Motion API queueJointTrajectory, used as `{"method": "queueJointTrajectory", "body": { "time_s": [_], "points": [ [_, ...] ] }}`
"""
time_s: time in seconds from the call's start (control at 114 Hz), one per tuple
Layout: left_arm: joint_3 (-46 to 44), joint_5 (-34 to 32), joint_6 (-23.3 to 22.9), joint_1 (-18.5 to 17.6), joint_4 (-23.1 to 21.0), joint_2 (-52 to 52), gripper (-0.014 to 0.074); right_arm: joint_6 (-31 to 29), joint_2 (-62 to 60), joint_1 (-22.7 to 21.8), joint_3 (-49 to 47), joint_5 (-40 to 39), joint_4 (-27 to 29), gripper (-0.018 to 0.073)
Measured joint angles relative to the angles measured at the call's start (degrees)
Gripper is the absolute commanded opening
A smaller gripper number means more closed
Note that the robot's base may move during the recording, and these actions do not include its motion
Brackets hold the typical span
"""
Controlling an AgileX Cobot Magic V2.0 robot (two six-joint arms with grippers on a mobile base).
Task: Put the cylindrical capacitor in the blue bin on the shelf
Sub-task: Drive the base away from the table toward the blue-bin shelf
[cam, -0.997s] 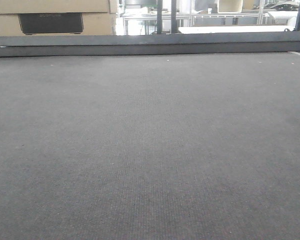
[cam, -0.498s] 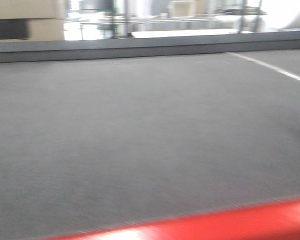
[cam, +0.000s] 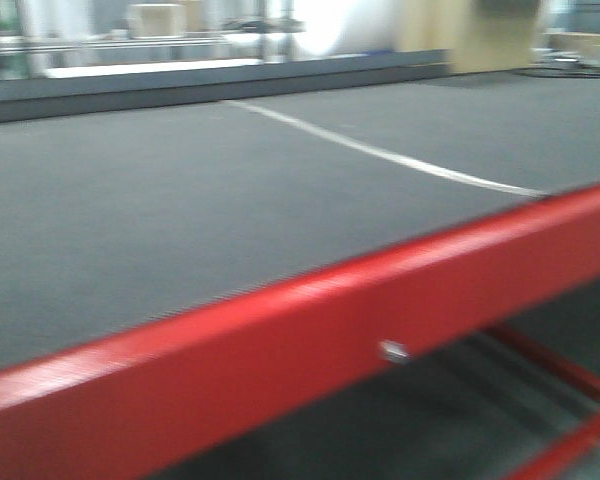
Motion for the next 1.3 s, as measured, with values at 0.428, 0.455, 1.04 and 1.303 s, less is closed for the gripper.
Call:
{"method": "queueJointTrajectory", "body": {
  "time_s": [0.428,0.455,1.04,1.303],
  "points": [
    [0.0,0.0,0.0,0.0,0.0,0.0,-0.0111,0.0,0.0,0.0,0.0,0.0,0.0,-0.0162],
    [0.0,0.0,0.0,0.0,0.0,0.0,-0.0111,0.0,0.0,0.0,0.0,0.0,0.0,-0.0162],
    [0.0,0.0,0.0,0.0,0.0,0.0,-0.0111,0.0,0.0,0.0,0.0,0.0,0.0,-0.0162],
    [0.0,0.0,0.0,0.0,0.0,0.0,-0.0111,0.0,0.0,0.0,0.0,0.0,0.0,-0.0162]
  ]
}}
